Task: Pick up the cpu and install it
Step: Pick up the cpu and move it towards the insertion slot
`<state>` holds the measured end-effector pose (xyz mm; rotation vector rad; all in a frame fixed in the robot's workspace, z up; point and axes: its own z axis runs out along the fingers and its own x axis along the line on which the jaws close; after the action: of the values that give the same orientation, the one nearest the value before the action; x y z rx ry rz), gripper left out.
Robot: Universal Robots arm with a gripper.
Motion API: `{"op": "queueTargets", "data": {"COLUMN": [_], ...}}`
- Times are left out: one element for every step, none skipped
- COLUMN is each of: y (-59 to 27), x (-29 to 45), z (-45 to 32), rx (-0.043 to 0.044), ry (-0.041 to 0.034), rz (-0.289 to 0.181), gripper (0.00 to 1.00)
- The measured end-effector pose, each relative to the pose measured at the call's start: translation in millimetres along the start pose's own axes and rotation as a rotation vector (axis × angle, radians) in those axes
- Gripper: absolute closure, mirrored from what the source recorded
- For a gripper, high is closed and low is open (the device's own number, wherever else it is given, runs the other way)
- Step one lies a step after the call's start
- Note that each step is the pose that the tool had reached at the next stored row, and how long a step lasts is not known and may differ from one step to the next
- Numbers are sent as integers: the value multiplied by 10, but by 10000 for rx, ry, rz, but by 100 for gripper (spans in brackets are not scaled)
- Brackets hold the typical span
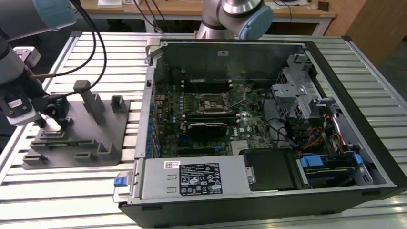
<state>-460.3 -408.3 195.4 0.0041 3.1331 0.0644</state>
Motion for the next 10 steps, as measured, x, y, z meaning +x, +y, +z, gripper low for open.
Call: {"op": "queueTargets", "data": {"y": [1, 1, 2, 3, 3, 3, 3, 3, 3, 3], "x": [0, 0, 0, 0, -1, -1, -1, -1, -1, -1], "z": [-18, -36, -50, -61, -69, -71, -71, -71, -74, -75], "rx": [0, 1, 1, 1, 0, -1, -2, -2, -1, 0], "ry": [0, 0, 1, 0, 0, -3, -4, -4, -1, 0], "rz": [0, 0, 0, 0, 0, 0, 0, 0, 0, 0], "gripper": [47, 47, 47, 47, 47, 47, 47, 47, 47, 47]}}
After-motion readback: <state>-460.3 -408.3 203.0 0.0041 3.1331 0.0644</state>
